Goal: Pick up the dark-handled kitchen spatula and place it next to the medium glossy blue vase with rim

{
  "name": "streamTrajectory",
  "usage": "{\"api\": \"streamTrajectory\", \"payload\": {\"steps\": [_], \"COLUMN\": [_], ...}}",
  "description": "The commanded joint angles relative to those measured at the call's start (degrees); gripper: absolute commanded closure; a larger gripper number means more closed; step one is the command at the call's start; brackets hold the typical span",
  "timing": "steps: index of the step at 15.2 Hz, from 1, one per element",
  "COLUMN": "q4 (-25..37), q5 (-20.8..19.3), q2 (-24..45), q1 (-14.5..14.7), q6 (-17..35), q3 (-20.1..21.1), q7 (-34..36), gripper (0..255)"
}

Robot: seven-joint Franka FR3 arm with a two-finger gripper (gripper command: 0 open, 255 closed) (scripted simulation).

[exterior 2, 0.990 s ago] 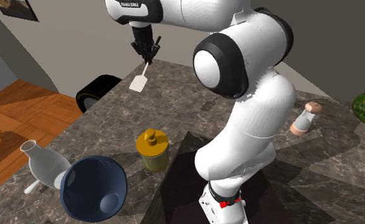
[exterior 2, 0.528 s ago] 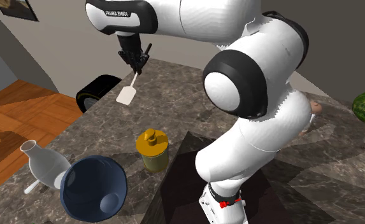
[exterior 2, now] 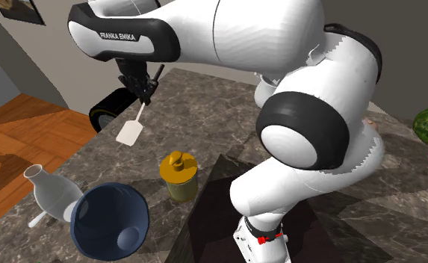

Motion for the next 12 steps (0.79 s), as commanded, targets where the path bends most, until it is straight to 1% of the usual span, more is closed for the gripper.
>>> {"api": "streamTrajectory", "payload": {"steps": [1, 4, 5, 12], "q4": [-0.6, -1.0, -1.0, -6.5], "q5": [1.0, 2.5, 2.6, 3.1], "q2": [-1.0, -2.5, -2.6, -2.8], "q1": [1.1, 2.7, 2.8, 3.2], "q6": [-0.2, -0.9, -1.0, 4.4], "q3": [1.6, 4.0, 4.2, 4.9], "q7": [2.3, 5.9, 6.2, 6.2], "gripper": [255, 255, 255, 255]}}
